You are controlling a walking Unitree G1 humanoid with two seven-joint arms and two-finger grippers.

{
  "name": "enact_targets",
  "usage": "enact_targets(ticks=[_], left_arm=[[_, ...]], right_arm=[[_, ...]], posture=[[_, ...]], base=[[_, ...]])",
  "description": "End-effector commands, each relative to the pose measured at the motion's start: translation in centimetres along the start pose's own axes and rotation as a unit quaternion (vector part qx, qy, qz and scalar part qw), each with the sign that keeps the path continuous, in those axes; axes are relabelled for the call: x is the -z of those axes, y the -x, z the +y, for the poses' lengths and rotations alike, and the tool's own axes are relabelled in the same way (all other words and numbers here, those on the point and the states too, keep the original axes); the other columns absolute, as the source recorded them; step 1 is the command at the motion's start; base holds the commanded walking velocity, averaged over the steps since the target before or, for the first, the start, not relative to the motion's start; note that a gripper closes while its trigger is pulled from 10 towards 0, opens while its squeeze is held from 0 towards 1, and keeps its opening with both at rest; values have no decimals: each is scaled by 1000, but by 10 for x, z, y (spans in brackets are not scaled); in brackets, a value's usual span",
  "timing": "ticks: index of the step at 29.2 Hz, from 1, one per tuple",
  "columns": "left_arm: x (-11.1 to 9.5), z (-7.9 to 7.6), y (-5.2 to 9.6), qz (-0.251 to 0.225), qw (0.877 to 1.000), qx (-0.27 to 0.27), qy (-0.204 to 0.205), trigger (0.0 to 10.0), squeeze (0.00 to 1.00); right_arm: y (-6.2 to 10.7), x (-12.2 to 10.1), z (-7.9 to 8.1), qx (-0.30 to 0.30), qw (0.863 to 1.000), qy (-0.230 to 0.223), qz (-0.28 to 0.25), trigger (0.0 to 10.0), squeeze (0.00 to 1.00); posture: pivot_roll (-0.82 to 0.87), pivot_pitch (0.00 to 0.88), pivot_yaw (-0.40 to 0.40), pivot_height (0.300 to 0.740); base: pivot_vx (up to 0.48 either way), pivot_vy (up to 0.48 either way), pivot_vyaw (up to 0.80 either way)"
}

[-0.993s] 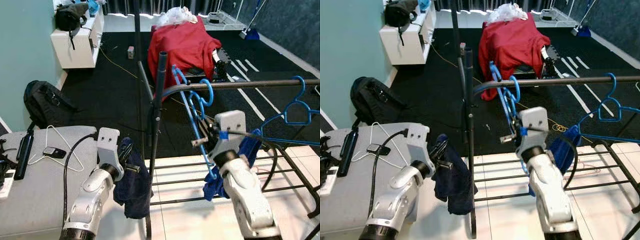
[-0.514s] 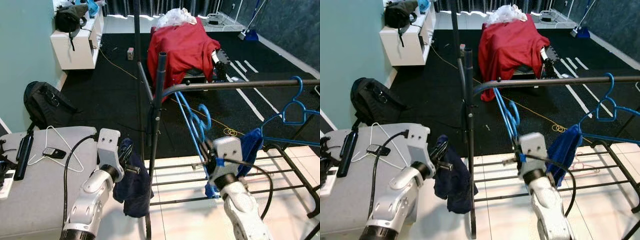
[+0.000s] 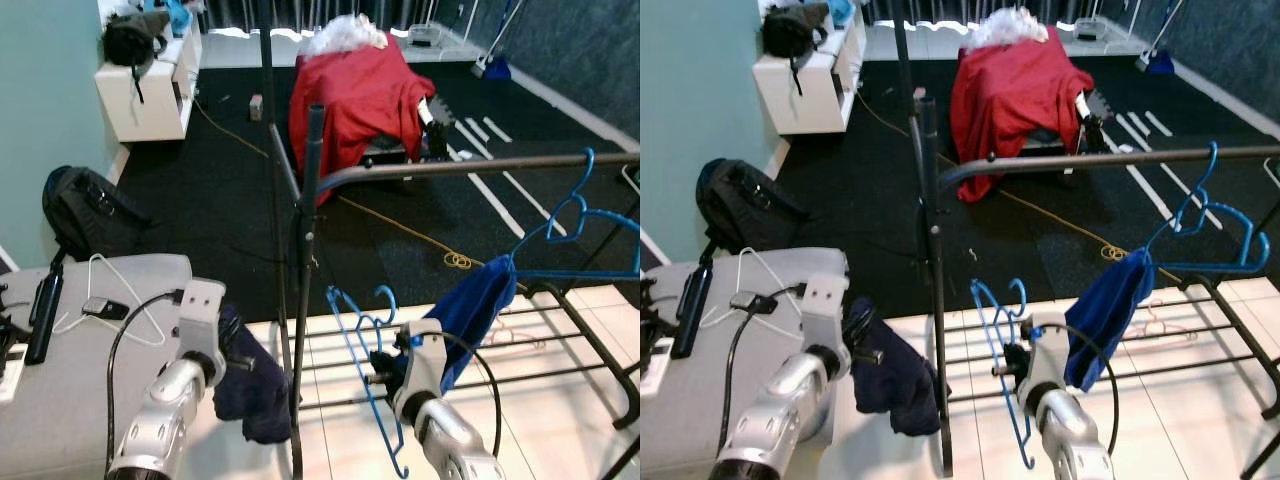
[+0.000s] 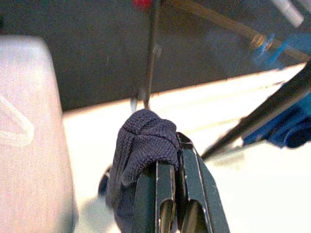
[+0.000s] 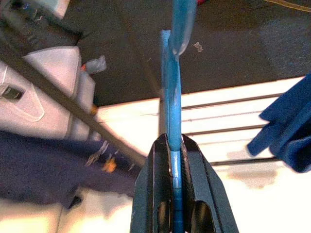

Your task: Hang hanger

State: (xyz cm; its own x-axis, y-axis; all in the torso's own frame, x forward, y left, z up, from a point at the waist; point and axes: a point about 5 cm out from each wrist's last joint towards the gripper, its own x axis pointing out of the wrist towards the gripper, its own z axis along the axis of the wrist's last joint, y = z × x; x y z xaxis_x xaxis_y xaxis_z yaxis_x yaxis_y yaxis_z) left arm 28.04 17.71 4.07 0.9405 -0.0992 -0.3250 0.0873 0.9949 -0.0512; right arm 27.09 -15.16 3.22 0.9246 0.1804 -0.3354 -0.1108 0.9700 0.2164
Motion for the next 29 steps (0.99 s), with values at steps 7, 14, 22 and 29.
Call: enact_targets(ticks=[7,14,22,29], left_arm=[[-5,17,7,-22,998,-40,32,10000,0],[-19,9,9,-52,997,-28,53,10000,0],[-27,3,4,-73,995,-19,72,10000,0],[-36,9,8,-90,994,-21,57,10000,0]], right_arm=[[-5,-13,10,-17,998,10,-52,10000,0],[-9,-25,11,-38,997,18,-66,10000,0],[-13,-37,16,-51,996,18,-77,10000,0],[-18,-37,19,-63,995,18,-76,10000,0]], posture=[[-52,103,-32,740],[-8,97,-36,740],[-31,96,-70,740],[-12,104,-78,740]], base=[[-73,0,0],[-286,0,0],[-304,0,0],[-322,0,0]])
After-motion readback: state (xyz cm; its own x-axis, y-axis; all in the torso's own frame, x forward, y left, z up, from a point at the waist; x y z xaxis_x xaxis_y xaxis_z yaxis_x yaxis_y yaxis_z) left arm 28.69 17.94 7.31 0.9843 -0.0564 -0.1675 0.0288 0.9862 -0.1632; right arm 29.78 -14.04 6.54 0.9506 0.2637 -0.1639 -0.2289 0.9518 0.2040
